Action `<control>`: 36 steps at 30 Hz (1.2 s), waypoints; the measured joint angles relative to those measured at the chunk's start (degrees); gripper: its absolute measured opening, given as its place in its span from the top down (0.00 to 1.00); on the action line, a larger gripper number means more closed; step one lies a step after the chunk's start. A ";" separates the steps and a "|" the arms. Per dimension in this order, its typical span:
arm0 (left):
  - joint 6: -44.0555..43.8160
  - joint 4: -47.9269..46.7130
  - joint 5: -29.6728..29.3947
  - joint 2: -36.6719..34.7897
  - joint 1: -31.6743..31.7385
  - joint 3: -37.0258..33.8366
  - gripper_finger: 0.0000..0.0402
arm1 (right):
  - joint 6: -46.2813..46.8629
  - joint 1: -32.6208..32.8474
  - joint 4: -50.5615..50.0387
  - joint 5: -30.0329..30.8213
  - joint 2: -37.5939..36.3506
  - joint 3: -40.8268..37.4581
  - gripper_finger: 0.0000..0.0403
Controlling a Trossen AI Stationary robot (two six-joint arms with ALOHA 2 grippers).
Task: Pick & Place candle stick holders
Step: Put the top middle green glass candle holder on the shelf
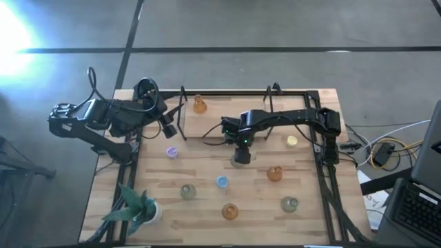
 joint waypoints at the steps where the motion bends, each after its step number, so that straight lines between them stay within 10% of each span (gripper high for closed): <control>1: 0.00 0.00 0.00 0.00 0.00 0.00 0.57 | -0.01 0.00 0.15 -0.73 0.50 -0.01 0.65; 13: -0.04 0.00 -0.51 -0.02 0.00 0.00 0.57 | -0.83 0.00 -0.22 -0.86 0.40 -0.01 0.93; 24: -0.09 0.00 -1.70 -0.02 0.02 0.00 0.57 | 0.36 -0.87 -4.43 -4.18 -5.37 1.61 0.94; 36: 5.38 0.98 -2.92 -0.02 0.02 0.00 0.57 | -5.55 -8.82 -11.22 -4.20 -4.71 20.06 0.94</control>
